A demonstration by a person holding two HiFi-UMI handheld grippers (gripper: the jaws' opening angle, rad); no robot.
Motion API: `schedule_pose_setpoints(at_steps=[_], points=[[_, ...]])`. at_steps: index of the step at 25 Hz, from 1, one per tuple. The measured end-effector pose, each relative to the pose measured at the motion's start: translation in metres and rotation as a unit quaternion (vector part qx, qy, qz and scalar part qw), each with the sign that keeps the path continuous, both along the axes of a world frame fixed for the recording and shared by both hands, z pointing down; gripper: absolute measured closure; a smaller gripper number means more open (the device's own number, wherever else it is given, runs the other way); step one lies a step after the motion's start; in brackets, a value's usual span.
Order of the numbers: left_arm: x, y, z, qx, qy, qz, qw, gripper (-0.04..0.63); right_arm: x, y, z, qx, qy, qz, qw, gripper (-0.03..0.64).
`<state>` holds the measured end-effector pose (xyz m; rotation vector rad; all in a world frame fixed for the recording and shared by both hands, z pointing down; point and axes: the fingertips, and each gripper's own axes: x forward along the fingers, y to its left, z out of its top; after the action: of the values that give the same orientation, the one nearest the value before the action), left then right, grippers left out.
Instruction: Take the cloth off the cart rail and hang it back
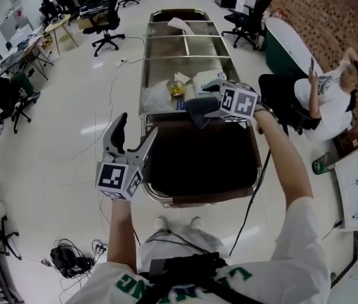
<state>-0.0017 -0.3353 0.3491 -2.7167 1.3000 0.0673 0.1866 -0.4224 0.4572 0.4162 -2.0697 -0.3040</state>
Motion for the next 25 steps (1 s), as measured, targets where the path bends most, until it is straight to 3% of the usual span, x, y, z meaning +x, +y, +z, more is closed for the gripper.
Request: schedule_pose_setpoints(at_steps=[5, 9, 16, 19, 25], points=[[-0.017, -0.002, 0.007, -0.004, 0.006, -0.015, 0.9999, 0.238, 0.013, -0.02, 0.045, -0.057, 0.104, -0.021, 0.993, 0.258], [-0.023, -0.003, 0.011, -0.008, 0.007, -0.017, 0.9998, 0.238, 0.014, -0.029, 0.065, -0.076, 0.14, -0.017, 0.987, 0.266], [-0.025, -0.004, 0.013, -0.007, 0.011, -0.015, 0.9998, 0.238, 0.023, -0.038, 0.062, -0.055, 0.185, 0.005, 0.981, 0.447], [-0.022, -0.005, 0.013, -0.007, 0.011, -0.01, 0.9999, 0.238, 0.021, -0.038, 0.042, -0.037, 0.164, 0.015, 0.986, 0.489], [-0.015, -0.002, 0.003, -0.009, 0.013, 0.002, 0.9999, 0.238, 0.005, -0.028, -0.027, 0.022, 0.054, 0.043, 0.997, 0.509]])
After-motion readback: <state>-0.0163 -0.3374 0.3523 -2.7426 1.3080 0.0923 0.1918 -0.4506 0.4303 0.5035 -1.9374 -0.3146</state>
